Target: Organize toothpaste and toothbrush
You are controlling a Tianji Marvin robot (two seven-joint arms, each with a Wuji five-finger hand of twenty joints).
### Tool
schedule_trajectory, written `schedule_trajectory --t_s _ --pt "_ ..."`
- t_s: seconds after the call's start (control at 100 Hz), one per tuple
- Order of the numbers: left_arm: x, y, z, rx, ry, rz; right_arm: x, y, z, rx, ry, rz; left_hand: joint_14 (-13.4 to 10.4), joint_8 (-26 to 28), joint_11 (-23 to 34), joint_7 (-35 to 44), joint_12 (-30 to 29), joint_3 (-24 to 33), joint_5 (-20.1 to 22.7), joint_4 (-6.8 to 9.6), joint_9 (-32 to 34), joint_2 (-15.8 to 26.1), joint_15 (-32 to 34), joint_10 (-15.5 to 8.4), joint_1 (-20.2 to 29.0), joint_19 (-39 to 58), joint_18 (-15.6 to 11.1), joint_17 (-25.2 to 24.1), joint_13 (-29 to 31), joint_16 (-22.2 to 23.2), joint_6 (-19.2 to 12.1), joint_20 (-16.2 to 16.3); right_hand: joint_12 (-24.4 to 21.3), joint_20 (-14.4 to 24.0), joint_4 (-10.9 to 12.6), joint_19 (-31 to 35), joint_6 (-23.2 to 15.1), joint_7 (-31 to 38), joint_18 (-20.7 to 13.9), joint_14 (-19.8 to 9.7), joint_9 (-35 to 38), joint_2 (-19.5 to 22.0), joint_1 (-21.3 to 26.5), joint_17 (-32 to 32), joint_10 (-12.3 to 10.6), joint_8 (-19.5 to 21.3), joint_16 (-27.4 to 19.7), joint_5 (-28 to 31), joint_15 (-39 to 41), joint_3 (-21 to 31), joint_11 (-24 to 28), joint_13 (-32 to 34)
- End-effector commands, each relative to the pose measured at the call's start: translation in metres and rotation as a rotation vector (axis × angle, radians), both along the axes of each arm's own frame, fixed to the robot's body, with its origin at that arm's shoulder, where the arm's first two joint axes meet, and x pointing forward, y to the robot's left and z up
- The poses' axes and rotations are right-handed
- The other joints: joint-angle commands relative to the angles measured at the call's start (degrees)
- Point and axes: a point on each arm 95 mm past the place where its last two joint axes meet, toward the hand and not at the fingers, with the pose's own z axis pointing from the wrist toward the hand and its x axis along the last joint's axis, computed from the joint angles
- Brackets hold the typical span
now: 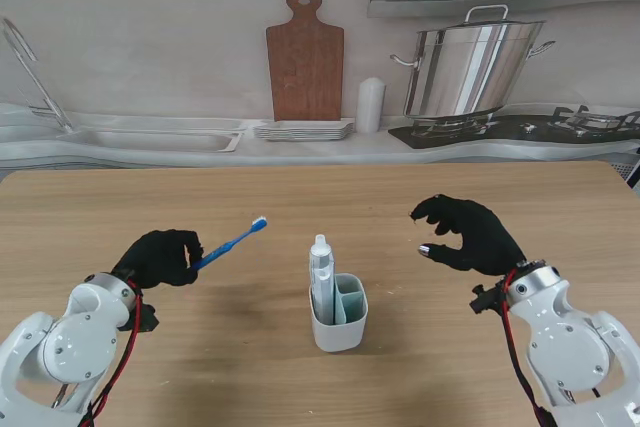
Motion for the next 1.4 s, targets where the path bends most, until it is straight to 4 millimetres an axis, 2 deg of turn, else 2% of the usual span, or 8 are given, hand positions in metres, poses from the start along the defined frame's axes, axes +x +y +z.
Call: schedule_trajectory --t_s 0.0,0.19,0.26,0.44,0.6,0.77,0.99,1.39 --pt "-0.001 -0.009 0.014 -0.015 -0.031 -0.017 0.000 0.012 0.015 -0.006 -0.028 0.034 3.38 0.29 1.34 3.05 -1.78 5.03 5.43 3.81 3.51 1.03 3.42 3.09 4.37 9.62 -1.76 1.97 1.57 -0.71 -1.66 0.35 1.00 1.44 -2.89 1.39 0.90 0.94 1.78 -0.66 -1.40 -1.78 -2.69 0.84 0.48 0.82 1.33 -3.67 1.24 0.25 1.26 0.68" --pt "-0.003 -0.022 0.036 -0.127 -0.075 -0.014 0.001 0.029 0.030 -0.008 -0.041 0.079 3.50 0.23 1.25 3.01 -1.66 5.31 5.59 3.14 3.66 0.69 3.79 3.51 4.61 9.96 -1.30 2.29 1.58 -1.01 -1.35 0.17 2.14 4.24 -4.56 4.00 2.83 2.93 -0.01 -2.39 -2.54 -4.77 -3.56 3.65 -0.46 1.59 3.04 -8.76 4.81 0.42 4.26 1.83" --pt "-0.004 -0.029 0.044 -0.201 -0.082 -0.013 0.002 0.036 0.034 -0.005 -0.037 0.096 4.63 -0.01 1.13 2.73 -1.57 5.45 5.98 2.61 3.73 0.15 4.07 4.56 5.43 10.40 -0.50 2.13 1.54 -1.16 -0.24 0.17 2.53 5.33 -5.20 5.16 3.58 3.23 -0.74 -2.99 -2.90 -5.82 -3.79 4.76 -0.58 1.62 3.75 -10.22 6.36 0.45 5.28 2.28" --pt "-0.008 -0.046 0.065 -0.287 -0.135 -0.043 0.003 0.051 0.041 0.010 -0.021 0.130 4.51 0.06 1.04 2.59 -1.54 5.49 6.08 2.03 3.74 0.09 4.15 4.60 5.36 10.51 -0.44 2.31 1.54 -1.32 -0.36 0.01 3.25 7.85 -7.10 7.39 5.90 3.91 -2.46 -4.79 -2.29 -9.66 -4.61 7.57 -0.07 1.52 5.66 -12.54 10.77 1.94 7.55 4.14" --pt "-0.012 -0.060 0.080 -0.335 -0.176 -0.073 0.004 0.066 0.047 0.034 -0.014 0.151 4.33 0.09 0.99 2.49 -1.54 5.48 6.03 1.65 3.76 0.07 4.19 4.56 5.32 10.49 -0.49 2.47 1.54 -1.41 -0.32 -0.12 4.13 9.49 -8.60 8.81 7.20 4.79 -3.80 -6.32 -2.30 -12.63 -5.50 9.42 -0.79 1.48 7.30 -15.36 14.43 3.51 10.10 5.08" --pt "-0.015 -0.072 0.092 -0.390 -0.204 -0.098 0.007 0.082 0.055 0.057 -0.023 0.181 4.28 0.13 0.98 2.33 -1.47 5.55 5.95 1.28 3.72 0.00 4.25 4.74 5.49 10.52 -0.49 2.59 1.55 -1.50 -0.07 -0.24 4.61 10.72 -9.94 10.10 7.60 5.37 -4.76 -7.40 -2.43 -13.89 -7.26 10.62 -1.80 1.39 7.77 -17.04 16.01 4.27 11.51 5.69" --pt "-0.020 -0.087 0.098 -0.446 -0.227 -0.137 0.010 0.107 0.066 0.070 -0.024 0.218 4.25 0.28 0.99 2.10 -1.42 5.73 5.96 0.83 3.66 -0.04 4.34 4.88 5.51 10.62 -0.50 2.68 1.54 -1.62 0.08 -0.38 5.04 11.13 -10.33 10.62 7.99 5.85 -5.36 -8.31 -2.14 -13.33 -7.67 11.62 -2.60 1.41 7.97 -16.70 17.05 4.47 12.68 6.41" --pt "-0.030 -0.102 0.092 -0.509 -0.240 -0.208 0.024 0.144 0.063 0.056 0.022 0.254 3.97 0.55 1.08 1.92 -1.39 5.98 6.06 0.36 3.71 -0.17 4.44 5.07 5.58 10.64 -0.60 2.93 1.56 -1.81 0.20 -0.64 5.92 11.20 -10.22 11.32 7.99 7.08 -6.58 -9.61 -3.10 -14.96 -5.77 12.41 -3.72 1.80 8.01 -18.13 18.63 5.51 14.95 6.70"
